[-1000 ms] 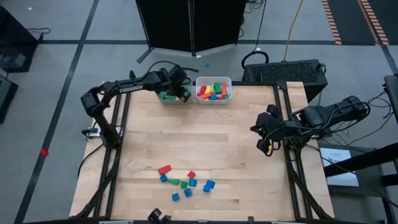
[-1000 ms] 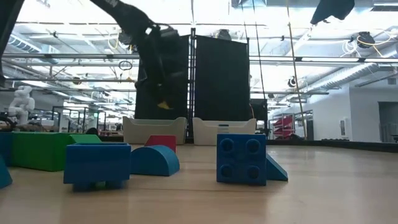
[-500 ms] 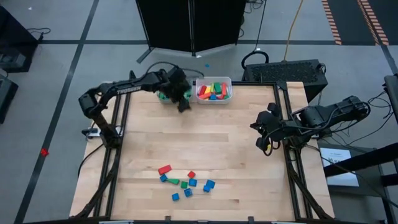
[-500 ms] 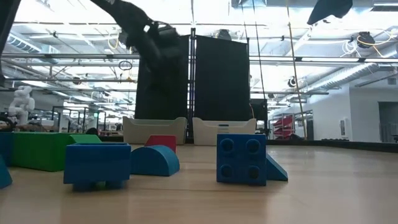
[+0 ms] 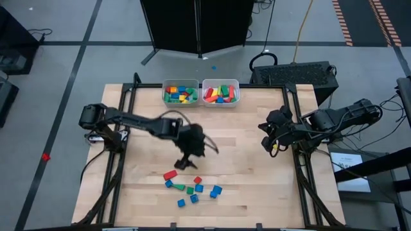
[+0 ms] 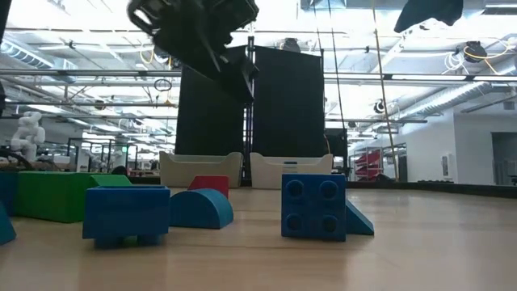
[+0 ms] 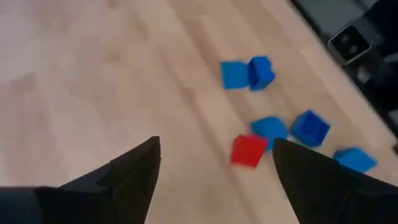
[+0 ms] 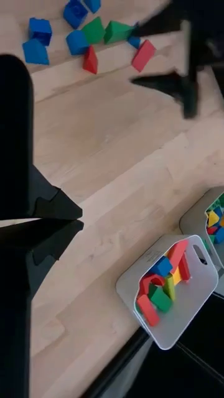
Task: Sort blocks by size
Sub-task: Put the blue 4-stud game piece into the gray bin
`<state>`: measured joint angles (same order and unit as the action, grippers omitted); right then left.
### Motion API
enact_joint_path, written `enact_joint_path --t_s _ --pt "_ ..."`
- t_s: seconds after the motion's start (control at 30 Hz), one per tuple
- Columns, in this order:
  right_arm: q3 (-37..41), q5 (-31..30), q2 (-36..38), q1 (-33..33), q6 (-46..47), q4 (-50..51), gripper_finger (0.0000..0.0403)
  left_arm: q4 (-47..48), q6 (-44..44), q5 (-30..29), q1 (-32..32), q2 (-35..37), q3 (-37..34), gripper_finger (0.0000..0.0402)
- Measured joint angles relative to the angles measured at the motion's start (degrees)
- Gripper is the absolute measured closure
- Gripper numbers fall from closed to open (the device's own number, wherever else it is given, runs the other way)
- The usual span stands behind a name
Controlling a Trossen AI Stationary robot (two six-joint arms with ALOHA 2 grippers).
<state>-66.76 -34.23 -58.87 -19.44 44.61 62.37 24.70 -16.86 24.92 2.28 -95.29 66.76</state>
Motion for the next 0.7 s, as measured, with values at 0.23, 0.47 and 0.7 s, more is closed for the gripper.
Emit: enact_joint_path --t_s 0.23,0.47,0.7 --pt "0.0 0.5 0.0 -0.2 3.0 -0.1 0.0403 -22.0 15.8 -2.0 6.3 0.0 -10.3 0.0092" --pt "0.0 1.4 0.0 -0.2 0.9 0.2 0.0403 -37.0 19.1 -26.3 17.0 -1.3 -12.3 0.0092" --pt "0.0 1.5 0.0 -0.2 -0.5 0.2 0.0403 -42.9 28.3 -38.3 24.1 -6.1 -11.1 0.0092"
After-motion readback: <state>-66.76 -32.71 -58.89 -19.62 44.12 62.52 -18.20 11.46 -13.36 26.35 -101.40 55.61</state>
